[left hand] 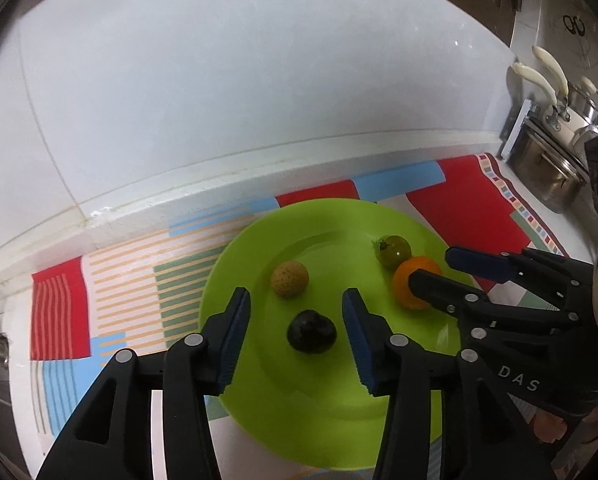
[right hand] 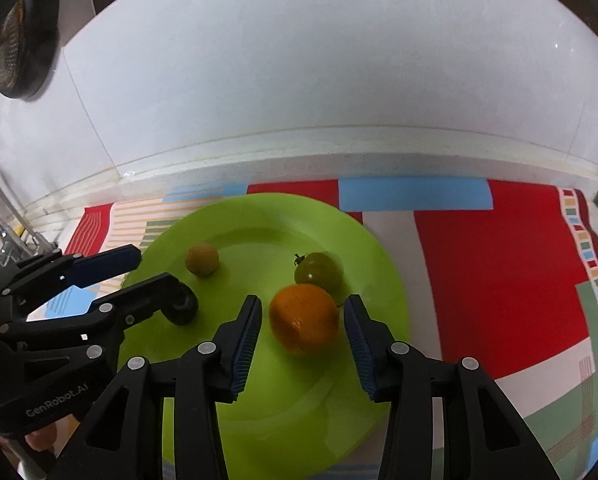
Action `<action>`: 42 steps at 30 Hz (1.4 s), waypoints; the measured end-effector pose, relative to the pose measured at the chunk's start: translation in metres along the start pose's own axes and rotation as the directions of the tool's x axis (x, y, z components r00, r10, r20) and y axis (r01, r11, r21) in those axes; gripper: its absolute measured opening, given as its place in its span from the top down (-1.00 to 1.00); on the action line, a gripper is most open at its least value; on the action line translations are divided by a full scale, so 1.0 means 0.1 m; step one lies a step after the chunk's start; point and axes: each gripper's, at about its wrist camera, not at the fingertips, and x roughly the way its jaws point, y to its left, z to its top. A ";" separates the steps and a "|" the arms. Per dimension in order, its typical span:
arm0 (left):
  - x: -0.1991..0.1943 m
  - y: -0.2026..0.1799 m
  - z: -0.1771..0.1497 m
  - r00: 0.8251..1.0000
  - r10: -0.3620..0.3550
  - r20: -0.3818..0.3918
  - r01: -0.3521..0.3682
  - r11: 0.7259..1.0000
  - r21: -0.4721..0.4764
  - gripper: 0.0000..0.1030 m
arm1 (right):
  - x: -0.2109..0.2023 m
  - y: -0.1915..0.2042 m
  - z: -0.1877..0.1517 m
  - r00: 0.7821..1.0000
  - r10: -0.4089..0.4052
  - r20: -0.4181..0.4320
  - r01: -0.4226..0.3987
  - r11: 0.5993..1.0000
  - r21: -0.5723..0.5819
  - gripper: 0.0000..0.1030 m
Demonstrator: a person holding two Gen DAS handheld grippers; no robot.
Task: Organize fruits
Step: 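Open both tools to release the plum and orange onto the plate, then withdraw both tools from the plate toward the remaining fruit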
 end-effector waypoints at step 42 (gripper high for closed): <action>-1.96 -0.11 -0.62 0.957 0.084 0.279 -0.091 0.996 0.015 -0.49 | -1.77 0.59 -0.56 0.970 0.031 0.241 -0.013 0.997 -0.073 -0.02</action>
